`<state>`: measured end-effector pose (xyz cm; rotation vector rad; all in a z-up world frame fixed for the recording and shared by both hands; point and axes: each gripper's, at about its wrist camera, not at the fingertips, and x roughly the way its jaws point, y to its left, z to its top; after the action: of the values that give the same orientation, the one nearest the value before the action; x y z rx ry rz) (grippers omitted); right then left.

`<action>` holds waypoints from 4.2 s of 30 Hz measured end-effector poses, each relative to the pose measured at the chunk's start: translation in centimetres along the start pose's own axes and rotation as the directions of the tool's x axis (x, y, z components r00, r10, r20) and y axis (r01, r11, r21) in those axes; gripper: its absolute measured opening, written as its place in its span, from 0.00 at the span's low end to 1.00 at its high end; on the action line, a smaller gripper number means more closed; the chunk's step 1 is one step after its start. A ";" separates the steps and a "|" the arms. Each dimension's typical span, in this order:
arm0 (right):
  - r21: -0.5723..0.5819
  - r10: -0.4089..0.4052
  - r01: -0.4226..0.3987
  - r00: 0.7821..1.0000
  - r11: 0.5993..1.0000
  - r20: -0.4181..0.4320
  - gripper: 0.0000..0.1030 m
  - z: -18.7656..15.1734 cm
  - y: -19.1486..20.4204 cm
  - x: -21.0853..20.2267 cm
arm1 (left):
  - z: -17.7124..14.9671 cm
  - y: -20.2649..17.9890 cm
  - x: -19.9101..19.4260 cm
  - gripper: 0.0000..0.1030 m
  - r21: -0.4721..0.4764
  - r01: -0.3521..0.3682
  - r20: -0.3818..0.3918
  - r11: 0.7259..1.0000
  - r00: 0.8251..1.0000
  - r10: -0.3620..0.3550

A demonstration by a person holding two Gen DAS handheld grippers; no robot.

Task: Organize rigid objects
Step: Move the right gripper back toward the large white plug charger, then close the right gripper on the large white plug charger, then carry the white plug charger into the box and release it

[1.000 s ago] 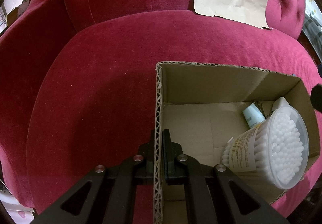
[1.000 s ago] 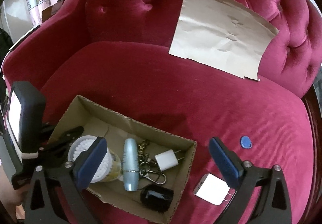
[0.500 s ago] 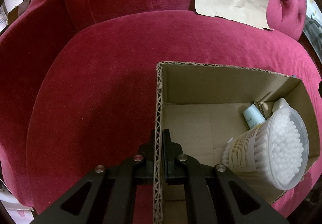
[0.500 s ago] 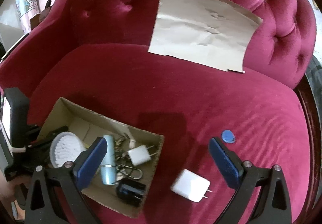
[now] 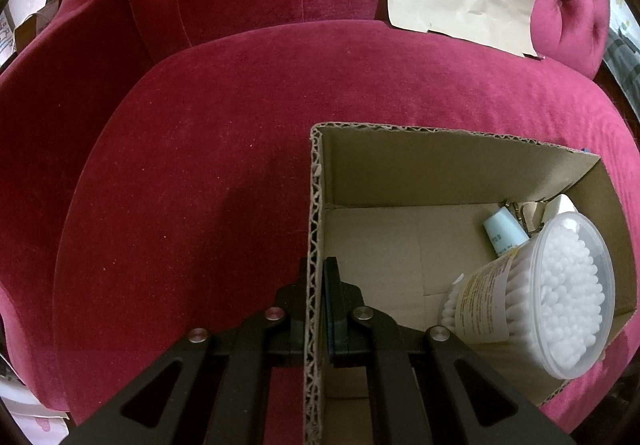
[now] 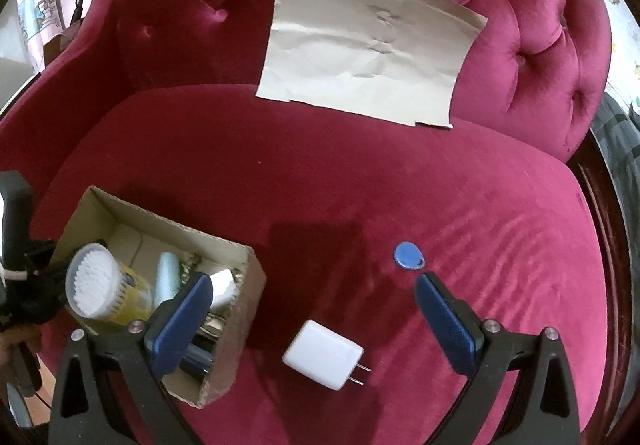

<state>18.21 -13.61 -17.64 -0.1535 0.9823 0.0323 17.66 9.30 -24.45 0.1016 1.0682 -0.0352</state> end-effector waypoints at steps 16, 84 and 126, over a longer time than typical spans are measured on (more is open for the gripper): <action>-0.025 0.025 -0.026 0.998 0.999 -0.058 1.00 -3.1 -2.8 1.2 | -0.2 0.0 0.0 0.05 -0.002 -0.003 0.003 1.000 1.000 0.003; -0.058 0.088 -0.092 0.994 0.994 -0.061 0.64 -3.0 -2.3 1.4 | -0.2 0.0 -0.1 0.05 -0.002 -0.004 0.001 1.000 1.000 0.004; -0.129 0.163 -0.172 0.983 0.976 -0.082 0.65 0.4 9.6 0.7 | -0.1 -0.1 0.0 0.05 0.001 -0.005 0.002 1.000 1.000 0.005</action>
<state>18.00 -4.07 -19.17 -0.1975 1.0621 0.2507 17.54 9.20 -24.48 0.1049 1.0663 -0.0314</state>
